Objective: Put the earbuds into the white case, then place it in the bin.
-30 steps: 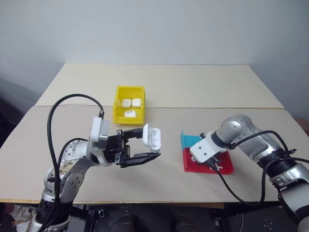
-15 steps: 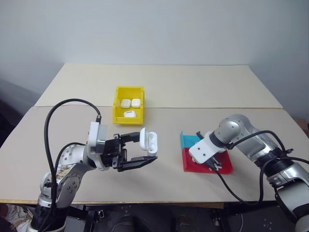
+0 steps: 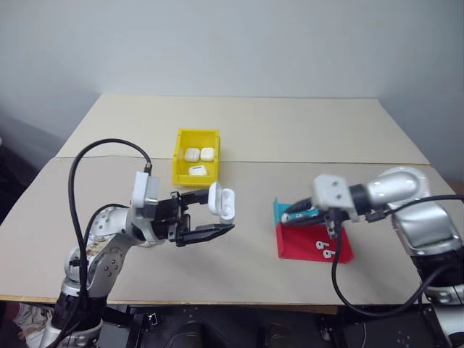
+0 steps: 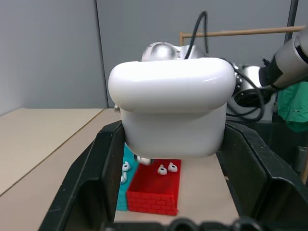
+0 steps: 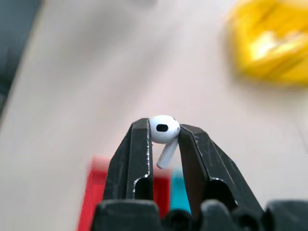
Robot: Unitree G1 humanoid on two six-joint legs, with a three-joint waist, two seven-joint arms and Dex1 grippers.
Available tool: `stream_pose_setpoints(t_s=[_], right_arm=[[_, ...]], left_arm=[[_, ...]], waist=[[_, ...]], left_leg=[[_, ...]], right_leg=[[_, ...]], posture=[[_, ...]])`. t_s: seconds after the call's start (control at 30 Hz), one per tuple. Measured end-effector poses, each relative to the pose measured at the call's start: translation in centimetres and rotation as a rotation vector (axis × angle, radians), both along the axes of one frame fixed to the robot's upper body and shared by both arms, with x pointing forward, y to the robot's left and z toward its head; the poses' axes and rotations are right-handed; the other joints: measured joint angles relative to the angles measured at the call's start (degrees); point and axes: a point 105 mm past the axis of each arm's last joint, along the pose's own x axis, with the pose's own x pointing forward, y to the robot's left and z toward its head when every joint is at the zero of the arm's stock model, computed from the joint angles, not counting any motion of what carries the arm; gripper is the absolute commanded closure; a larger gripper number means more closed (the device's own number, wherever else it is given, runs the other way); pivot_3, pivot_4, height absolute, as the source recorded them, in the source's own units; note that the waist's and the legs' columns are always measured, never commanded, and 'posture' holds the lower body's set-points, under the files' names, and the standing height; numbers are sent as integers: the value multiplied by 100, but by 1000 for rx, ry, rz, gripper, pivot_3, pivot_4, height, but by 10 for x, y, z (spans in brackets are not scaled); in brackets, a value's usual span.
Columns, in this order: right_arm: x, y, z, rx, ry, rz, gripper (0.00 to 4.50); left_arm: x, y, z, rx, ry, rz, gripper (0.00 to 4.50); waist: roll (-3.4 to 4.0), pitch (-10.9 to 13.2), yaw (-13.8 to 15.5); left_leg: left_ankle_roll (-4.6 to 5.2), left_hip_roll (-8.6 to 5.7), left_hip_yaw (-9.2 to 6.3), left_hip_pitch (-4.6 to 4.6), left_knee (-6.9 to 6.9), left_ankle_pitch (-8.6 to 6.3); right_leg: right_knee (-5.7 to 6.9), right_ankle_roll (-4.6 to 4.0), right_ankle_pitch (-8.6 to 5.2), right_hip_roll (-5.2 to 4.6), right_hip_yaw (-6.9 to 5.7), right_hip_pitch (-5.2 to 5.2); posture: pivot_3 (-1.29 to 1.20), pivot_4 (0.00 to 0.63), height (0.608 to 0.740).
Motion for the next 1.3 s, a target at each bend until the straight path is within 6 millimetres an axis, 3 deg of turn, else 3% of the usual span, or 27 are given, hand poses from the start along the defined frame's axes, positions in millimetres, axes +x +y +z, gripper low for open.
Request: stream_pose_setpoints(t_s=[0.2, 0.3, 0.37, 0.5, 0.93, 1.27, 1.3], right_arm=[[-15, 18, 65, 634, 82, -70, 3880], [-32, 37, 78, 724, 92, -24, 3880], [-39, 49, 77, 713, 96, -14, 3880], [-39, 64, 56, 646, 152, -36, 3880], [-33, 62, 43, 547, 107, -82, 3880], [-36, 60, 35, 438, 80, -18, 456], [-35, 60, 34, 434, 80, -17, 456]], left_arm=[[6, -15, 5, -7, 1, -71, 1739], [11, -23, 9, -17, 3, -100, 1739], [14, -25, 10, -17, 6, -110, 1739], [18, -29, 11, -7, 3, -125, 1739], [21, -28, 8, 8, 7, -122, 1739], [22, -24, 3, 12, 13, -90, 1739], [23, -24, 3, 12, 12, -87, 1739]], waist=[[2, -1, -29], [2, -1, -21], [2, -1, -21], [3, -1, -20], [2, -1, -21], [2, -1, -20], [2, -1, -22]], left_leg=[[-1, 2, -4, 3, -12, 1], [-2, -1, -2, -1, -14, 2], [0, -3, -1, -2, -12, 1], [0, -3, -1, -1, -12, 1], [1, -2, -4, -2, -13, 1], [2, -2, -5, -2, -13, 0], [2, -2, -5, -2, -13, 0]], right_leg=[[8, -2, 1, 6, 3, -6], [0, -2, 1, 5, 4, -7], [-1, -1, 1, 2, 5, -6], [1, -1, 1, 2, 5, -7], [-1, -1, 1, 4, 5, -8], [-1, -1, 1, 4, 5, -8], [-1, -1, 1, 4, 4, -8]], posture=[[0, 150, 740], [0, 150, 740], [0, 150, 740], [0, 150, 740], [0, 150, 740], [0, 150, 740], [0, 150, 740]])
